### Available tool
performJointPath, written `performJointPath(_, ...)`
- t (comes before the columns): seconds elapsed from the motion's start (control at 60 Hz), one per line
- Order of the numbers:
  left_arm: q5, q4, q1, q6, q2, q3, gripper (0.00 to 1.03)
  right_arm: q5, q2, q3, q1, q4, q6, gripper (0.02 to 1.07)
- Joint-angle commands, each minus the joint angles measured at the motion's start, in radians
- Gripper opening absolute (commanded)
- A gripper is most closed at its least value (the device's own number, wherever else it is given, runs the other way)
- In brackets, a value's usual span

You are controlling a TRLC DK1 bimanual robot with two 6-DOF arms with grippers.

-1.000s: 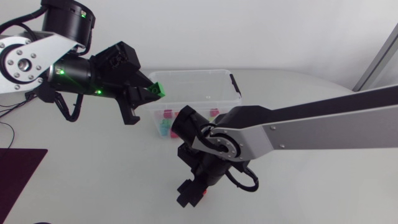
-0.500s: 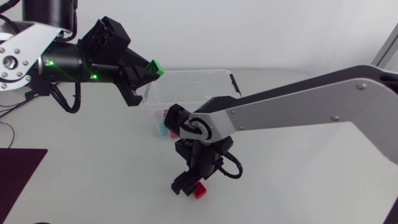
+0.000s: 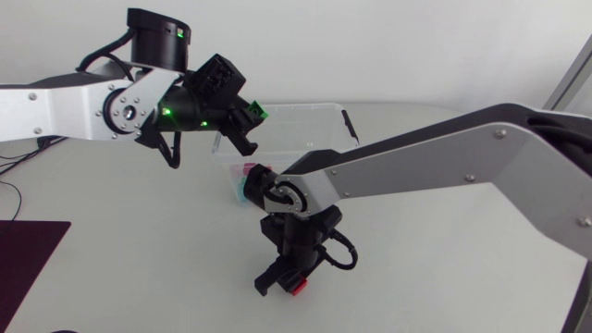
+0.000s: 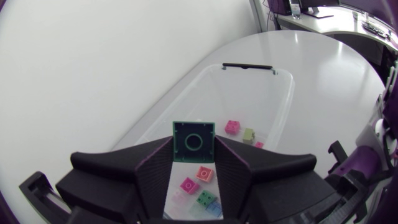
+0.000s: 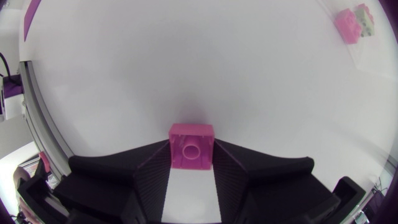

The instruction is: Pick up the duplo bricks and place them in the container

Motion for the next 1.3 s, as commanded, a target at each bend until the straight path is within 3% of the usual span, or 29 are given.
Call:
performJointPath(0.0,-0.029,0.029,-0.007,-0.034,0.067,0.070,0.28,-0.007,-0.046,-0.030,0.000,-0.002,0.003,0.18)
performJointPath(0.033,-0.035,0.029,-0.007,-0.038,0.079,0.079,0.32,-0.007,-0.065,-0.037,-0.011,0.001,0.003,0.18)
performJointPath(0.067,-0.060,0.035,-0.006,-0.048,0.099,0.090,0.53,-0.006,-0.092,-0.048,-0.026,0.001,0.002,0.18)
performJointPath(0.117,-0.072,0.035,-0.003,-0.058,0.102,0.093,0.77,-0.007,-0.128,-0.060,-0.048,0.001,-0.005,0.18)
performJointPath(0.133,-0.081,0.038,0.000,-0.064,0.102,0.093,0.90,-0.006,-0.138,-0.064,-0.051,0.001,-0.006,0.18)
performJointPath(0.183,-0.083,0.033,0.010,-0.078,0.101,0.094,1.00,-0.004,-0.188,-0.076,-0.071,0.000,-0.011,0.18)
performJointPath(0.317,-0.084,0.004,0.049,-0.146,0.078,0.091,0.99,0.021,-0.290,-0.073,-0.104,-0.017,-0.018,0.18)
performJointPath(0.633,-0.084,-0.186,0.146,-0.311,-0.084,0.033,0.99,0.100,-0.487,0.090,-0.172,-0.025,-0.038,0.18)
performJointPath(0.767,-0.084,-0.220,0.180,-0.318,-0.156,-0.027,0.99,0.128,-0.485,0.127,-0.187,0.069,-0.052,0.18)
performJointPath(0.967,-0.084,-0.223,0.226,-0.337,-0.288,-0.122,0.99,0.218,-0.433,0.093,-0.206,0.325,-0.113,0.20)
performJointPath(1.15,-0.118,-0.217,0.227,-0.334,-0.384,-0.179,0.99,0.240,-0.321,0.091,-0.238,0.506,-0.136,0.20)
performJointPath(1.233,-0.136,-0.218,0.223,-0.337,-0.412,-0.200,0.99,0.248,-0.246,0.105,-0.244,0.569,-0.143,0.22)
performJointPath(1.283,-0.141,-0.218,0.223,-0.353,-0.436,-0.218,0.99,0.269,-0.204,0.113,-0.246,0.602,-0.156,0.31)
